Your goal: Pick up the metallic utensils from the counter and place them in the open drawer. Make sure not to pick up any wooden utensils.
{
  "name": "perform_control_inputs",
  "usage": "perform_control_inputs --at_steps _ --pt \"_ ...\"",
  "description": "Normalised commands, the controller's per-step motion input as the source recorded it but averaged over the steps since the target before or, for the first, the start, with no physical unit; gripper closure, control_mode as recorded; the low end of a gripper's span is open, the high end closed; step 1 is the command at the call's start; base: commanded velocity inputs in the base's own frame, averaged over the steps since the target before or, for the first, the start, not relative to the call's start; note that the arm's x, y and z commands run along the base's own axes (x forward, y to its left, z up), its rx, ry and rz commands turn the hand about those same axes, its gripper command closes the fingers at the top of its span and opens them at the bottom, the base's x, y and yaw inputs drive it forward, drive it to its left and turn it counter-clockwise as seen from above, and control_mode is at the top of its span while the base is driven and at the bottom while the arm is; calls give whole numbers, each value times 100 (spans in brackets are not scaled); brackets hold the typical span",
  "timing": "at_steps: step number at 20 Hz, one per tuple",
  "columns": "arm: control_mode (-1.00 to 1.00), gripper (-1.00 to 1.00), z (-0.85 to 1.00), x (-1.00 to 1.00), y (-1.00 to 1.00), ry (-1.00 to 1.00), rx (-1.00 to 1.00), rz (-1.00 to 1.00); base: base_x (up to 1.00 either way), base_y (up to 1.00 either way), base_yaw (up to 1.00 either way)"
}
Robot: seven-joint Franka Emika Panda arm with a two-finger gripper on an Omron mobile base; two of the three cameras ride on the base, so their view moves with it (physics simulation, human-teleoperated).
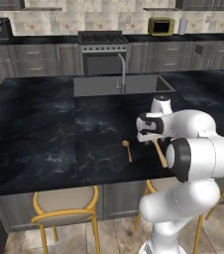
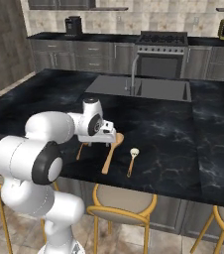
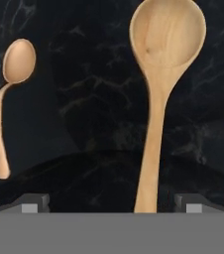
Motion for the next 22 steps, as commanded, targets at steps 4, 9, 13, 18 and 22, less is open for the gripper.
perform_control_inputs --at_steps 4,9,13,18,22 --pt "-100 -100 0 21 -62 0 7 0 0 0 0" --pt "-100 -100 -6 17 -27 0 0 0 0 0 0" --pt "-100 -100 0 1 9 0 0 0 0 0 0" --pt "-100 -100 0 0 11 0 0 0 0 0 0" --pt "-100 -100 0 -6 22 -4 0 1 0 0 0"
